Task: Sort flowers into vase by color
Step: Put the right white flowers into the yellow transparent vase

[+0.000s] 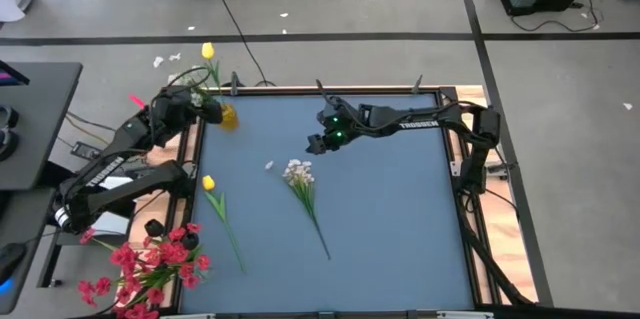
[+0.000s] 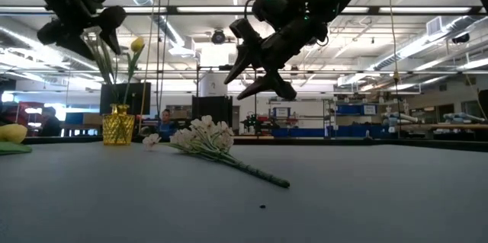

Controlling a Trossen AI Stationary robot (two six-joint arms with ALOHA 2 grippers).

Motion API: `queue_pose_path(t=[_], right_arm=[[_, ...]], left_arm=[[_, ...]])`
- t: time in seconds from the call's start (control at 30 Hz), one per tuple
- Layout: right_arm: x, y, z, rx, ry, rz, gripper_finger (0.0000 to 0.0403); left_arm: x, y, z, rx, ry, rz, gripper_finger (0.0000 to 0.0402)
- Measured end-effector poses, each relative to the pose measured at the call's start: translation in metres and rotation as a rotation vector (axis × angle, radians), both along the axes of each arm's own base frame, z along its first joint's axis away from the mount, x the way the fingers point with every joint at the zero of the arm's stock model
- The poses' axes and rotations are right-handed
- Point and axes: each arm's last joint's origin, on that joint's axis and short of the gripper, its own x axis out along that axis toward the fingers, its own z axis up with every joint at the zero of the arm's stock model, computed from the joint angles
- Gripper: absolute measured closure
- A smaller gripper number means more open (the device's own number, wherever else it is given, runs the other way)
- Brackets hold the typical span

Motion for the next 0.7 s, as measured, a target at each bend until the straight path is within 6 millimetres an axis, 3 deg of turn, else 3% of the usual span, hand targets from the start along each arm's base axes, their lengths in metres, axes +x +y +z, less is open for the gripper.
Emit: queue_pose_path(t=[0.37, 0.53, 0.7], right_arm=[[-0.004, 0.004, -0.005, -0.015, 0.062, 0.035, 0.0213], [-0.003, 0.007, -0.005, -0.012, 0.071, 0.038, 0.0213], [-0.003, 0.010, -0.005, -0.023, 0.075, 0.033, 0.0213]], left_arm=[[-0.009, -0.012, 0.036, -0.049, 0.003, -0.051, 0.0047], [-0.016, -0.022, 0.053, -0.192, 0.051, -0.119, 0.0047], [-0.012, -0.026, 0.050, -0.350, 0.024, -0.177, 0.0047]])
